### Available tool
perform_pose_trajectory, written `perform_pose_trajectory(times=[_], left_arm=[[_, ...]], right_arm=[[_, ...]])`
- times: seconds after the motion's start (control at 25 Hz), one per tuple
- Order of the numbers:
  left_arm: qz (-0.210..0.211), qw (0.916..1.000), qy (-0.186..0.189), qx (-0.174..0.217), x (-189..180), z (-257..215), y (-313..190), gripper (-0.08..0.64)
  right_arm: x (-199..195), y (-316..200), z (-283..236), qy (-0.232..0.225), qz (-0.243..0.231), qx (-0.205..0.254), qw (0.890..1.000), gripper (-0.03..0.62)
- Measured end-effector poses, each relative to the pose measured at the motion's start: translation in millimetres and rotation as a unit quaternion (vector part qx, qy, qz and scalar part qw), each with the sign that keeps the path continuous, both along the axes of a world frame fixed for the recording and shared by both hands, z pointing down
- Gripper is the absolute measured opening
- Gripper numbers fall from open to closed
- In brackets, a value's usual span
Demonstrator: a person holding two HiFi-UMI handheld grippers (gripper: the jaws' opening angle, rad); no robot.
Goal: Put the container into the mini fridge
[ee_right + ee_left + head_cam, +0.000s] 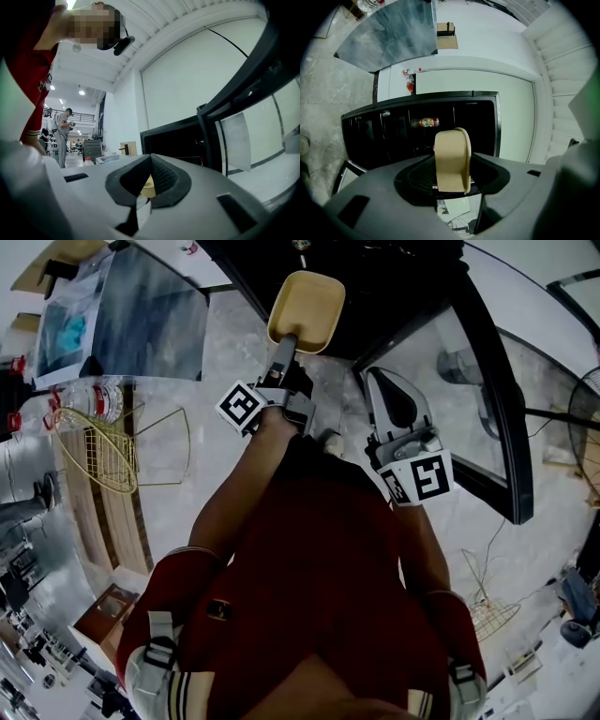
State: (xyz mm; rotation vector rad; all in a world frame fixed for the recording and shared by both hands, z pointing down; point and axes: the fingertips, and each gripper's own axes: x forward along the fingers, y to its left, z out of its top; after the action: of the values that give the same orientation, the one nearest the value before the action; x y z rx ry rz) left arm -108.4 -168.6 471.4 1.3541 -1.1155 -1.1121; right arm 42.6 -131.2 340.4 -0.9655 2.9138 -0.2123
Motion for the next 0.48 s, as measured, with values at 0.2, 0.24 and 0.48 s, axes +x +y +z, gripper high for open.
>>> perform_pose_trajectory(times=[0.2, 0.24, 0.48], left_arm=[[0.011, 0.9999, 0.000, 0.006, -7.4, 7.2, -21.4, 0.229], [0.012, 0.9999, 0.001, 0.007, -8.5, 8.5, -25.4, 0.229], [0.015, 0.9998, -0.015, -0.001, -18.9, 30.4, -49.5, 0.229]], right_arm=[[-9.1, -10.5, 0.4, 0.007, 0.017, 0.008, 1.000, -0.002], [-10.9, -12.9, 1.4, 0.010, 0.021, 0.010, 1.000, -0.002], [-24.9, -26.4, 14.0, 0.021, 0.040, 0.009, 0.999, -0.002]])
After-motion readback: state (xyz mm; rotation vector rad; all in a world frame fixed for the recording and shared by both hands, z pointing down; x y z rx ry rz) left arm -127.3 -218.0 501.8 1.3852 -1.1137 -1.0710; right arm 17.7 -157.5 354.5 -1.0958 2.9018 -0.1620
